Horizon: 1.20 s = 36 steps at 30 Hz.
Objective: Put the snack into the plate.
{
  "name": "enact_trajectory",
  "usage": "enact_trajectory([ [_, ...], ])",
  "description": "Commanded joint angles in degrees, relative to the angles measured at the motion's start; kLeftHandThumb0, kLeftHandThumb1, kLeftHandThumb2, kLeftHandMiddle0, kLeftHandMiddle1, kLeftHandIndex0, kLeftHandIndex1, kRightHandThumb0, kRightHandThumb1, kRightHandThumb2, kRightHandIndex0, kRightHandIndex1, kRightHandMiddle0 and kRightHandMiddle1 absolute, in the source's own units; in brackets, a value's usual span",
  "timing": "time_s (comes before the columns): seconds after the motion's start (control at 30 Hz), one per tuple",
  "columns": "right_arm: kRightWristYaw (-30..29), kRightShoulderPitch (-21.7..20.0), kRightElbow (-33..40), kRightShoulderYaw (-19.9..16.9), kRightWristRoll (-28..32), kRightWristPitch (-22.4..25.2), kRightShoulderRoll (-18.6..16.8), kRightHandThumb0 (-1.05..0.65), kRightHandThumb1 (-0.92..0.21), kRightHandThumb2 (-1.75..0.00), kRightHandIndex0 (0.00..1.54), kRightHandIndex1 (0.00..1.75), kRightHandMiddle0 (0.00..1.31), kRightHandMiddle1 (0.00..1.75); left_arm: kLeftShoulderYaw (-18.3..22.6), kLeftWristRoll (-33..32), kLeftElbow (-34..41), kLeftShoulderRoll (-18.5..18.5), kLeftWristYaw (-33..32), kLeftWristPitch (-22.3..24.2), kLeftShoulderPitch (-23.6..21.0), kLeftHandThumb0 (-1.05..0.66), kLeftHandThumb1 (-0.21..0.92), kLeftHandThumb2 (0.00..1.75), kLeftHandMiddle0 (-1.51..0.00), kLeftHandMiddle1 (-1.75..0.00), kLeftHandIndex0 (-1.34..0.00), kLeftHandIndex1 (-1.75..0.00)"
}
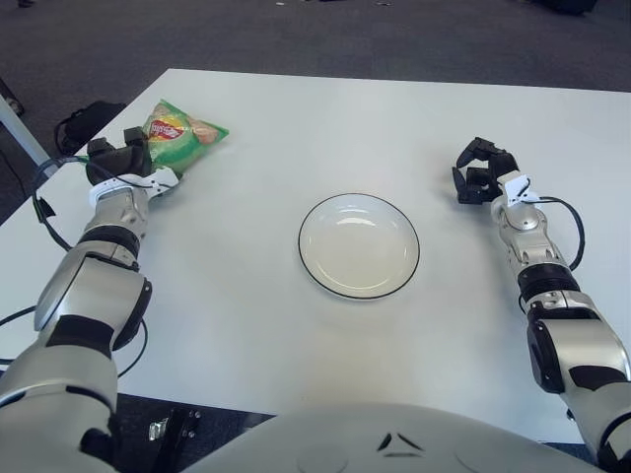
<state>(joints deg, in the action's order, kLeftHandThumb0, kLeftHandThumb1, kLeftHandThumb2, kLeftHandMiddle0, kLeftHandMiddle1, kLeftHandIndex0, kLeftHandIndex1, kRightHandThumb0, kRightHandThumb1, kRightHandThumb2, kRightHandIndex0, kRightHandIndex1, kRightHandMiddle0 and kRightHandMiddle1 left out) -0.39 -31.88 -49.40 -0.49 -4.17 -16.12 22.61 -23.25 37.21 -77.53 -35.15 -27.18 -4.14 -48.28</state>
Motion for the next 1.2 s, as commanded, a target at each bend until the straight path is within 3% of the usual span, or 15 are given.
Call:
enact_trajectory([
  [0.0, 1.5, 5.41, -2.58, 2.2, -2.49, 4.33, -1.26, -0.48, -0.32, -1.31, 1.15, 1.75, 0.61, 1.75, -1.22, 1.43, -0.76, 0.59, -0.23, -1.73, 1.34, -0.18, 0.33, 1.22, -0.74, -1.55, -0.45, -1.74],
  [0.13, 1.52, 5.67, -2.21, 2.86, -3.45, 3.87, -0.83, -0.47, -0.33, -1.29, 1.14, 1.75, 0.6, 1.75, -2.54, 2.64, -0.68, 0.77, -2.75, -3.8, 1.12, -0.04, 0.18, 1.36, -0.86, -1.4, -0.54, -1.75],
  [0.27, 1.49, 5.91, -1.84, 3.14, -3.96, 3.75, -0.66, -0.47, -0.34, -1.28, 1.12, 1.75, 0.59, 1.75, -3.47, 3.57, -0.73, 1.4, -3.97, -5.03, 0.46, -0.01, 0.09, 1.48, -0.89, -1.44, -0.59, -1.75],
  [0.43, 1.9, 6.28, -1.22, 3.42, -4.24, 3.77, -0.37, -0.47, -0.35, -1.28, 1.11, 1.75, 0.59, 1.75, -4.47, 4.15, -0.61, 1.33, -4.0, -7.65, 0.14, 0.0, 0.06, 1.52, -0.89, -1.48, -0.6, -1.75],
  [0.87, 2.23, 7.4, 0.73, 4.0, -4.08, 3.69, -0.03, -0.47, -0.35, -1.27, 1.09, 1.75, 0.58, 1.75, -5.86, 3.81, 2.05, 0.59, 0.36, -20.49, -1.08, 0.0, 0.06, 1.57, -0.84, -1.6, -0.59, -1.75],
  [1.17, 2.05, 7.63, 1.72, 4.62, -4.63, 4.36, 0.14, -0.47, -0.33, -1.29, 1.11, 1.75, 0.6, 1.75, -6.32, 4.64, 3.27, -0.21, -2.39, -26.1, -3.28, 0.0, 0.05, 1.56, -0.87, -1.57, -0.59, -1.75],
])
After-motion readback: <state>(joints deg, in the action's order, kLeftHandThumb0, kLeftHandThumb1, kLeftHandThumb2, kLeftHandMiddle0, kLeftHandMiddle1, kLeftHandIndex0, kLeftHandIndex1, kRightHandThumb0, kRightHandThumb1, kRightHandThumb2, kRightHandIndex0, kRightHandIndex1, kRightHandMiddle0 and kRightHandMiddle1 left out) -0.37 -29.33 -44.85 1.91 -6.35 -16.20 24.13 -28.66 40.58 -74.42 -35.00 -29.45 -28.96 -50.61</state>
